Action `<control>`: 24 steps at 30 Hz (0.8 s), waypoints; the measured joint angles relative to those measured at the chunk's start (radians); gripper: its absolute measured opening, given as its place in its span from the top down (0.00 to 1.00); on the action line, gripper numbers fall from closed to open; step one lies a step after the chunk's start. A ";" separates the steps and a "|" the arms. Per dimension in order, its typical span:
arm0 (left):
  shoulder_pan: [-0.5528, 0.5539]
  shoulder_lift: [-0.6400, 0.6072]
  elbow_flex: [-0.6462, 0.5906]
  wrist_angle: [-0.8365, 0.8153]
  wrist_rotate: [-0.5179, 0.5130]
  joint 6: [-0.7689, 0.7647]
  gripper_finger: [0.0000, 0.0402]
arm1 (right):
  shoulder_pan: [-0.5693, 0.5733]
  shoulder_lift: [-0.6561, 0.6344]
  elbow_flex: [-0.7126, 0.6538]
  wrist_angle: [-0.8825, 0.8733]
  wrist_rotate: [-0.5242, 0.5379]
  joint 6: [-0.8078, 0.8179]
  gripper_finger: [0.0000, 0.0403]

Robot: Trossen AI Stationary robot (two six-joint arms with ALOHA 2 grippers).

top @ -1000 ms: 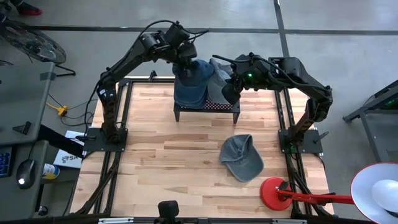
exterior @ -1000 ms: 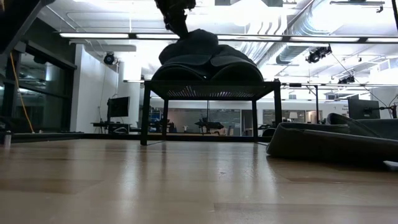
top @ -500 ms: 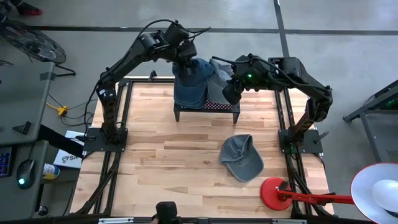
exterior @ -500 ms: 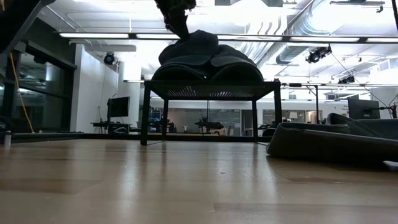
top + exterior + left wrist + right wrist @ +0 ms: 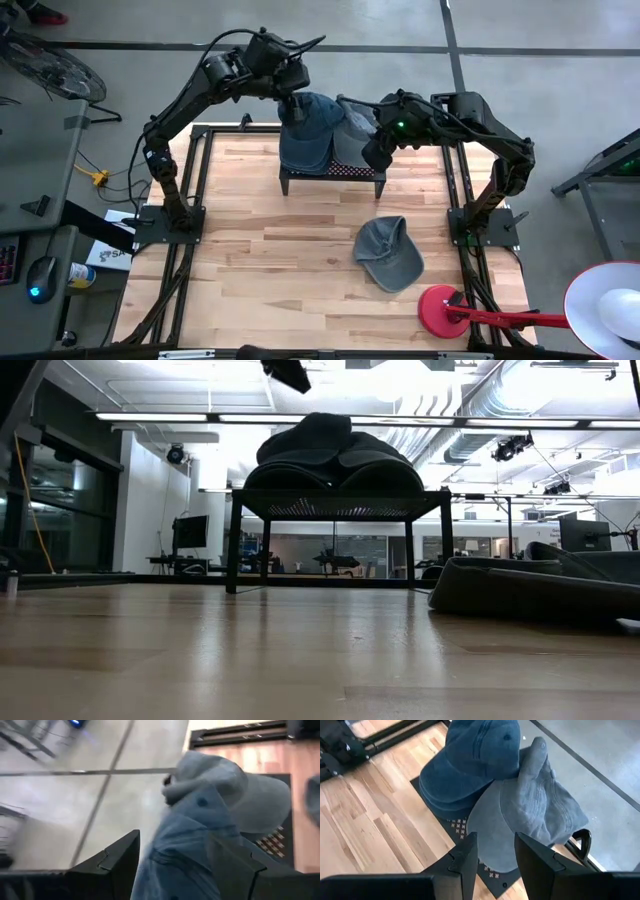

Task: Pick & Place hat
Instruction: Stack the gray cap on the gray cap on the shelf

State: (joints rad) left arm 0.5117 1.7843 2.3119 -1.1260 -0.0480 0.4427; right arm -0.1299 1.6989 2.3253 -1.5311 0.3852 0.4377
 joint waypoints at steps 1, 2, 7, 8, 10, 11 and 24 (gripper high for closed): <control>-0.010 -0.008 0.000 0.008 -0.015 0.000 0.46 | 0.000 0.000 0.000 -0.014 -0.004 0.000 0.70; -0.018 -0.018 0.000 0.010 -0.030 0.000 0.46 | 0.000 0.000 0.000 -0.030 -0.009 0.000 0.70; -0.089 -0.074 0.000 0.017 -0.101 -0.004 0.47 | 0.014 0.000 0.000 -0.041 -0.056 -0.011 0.70; -0.106 -0.082 0.000 0.017 -0.122 -0.012 0.48 | 0.022 0.000 0.000 -0.040 -0.060 -0.020 0.70; -0.138 -0.097 0.000 0.017 -0.164 -0.033 0.49 | 0.040 -0.001 -0.020 -0.037 -0.060 -0.032 0.70; -0.151 -0.106 0.000 0.016 -0.181 -0.047 0.49 | 0.048 -0.003 -0.034 -0.041 -0.058 -0.033 0.70; -0.281 -0.129 0.000 -0.112 -0.232 -0.291 0.52 | 0.175 -0.138 -0.590 0.049 -0.141 0.279 0.70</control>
State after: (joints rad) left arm 0.2306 1.6553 2.3123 -1.2376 -0.2805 0.1517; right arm 0.0454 1.5605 1.7348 -1.4820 0.2443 0.7164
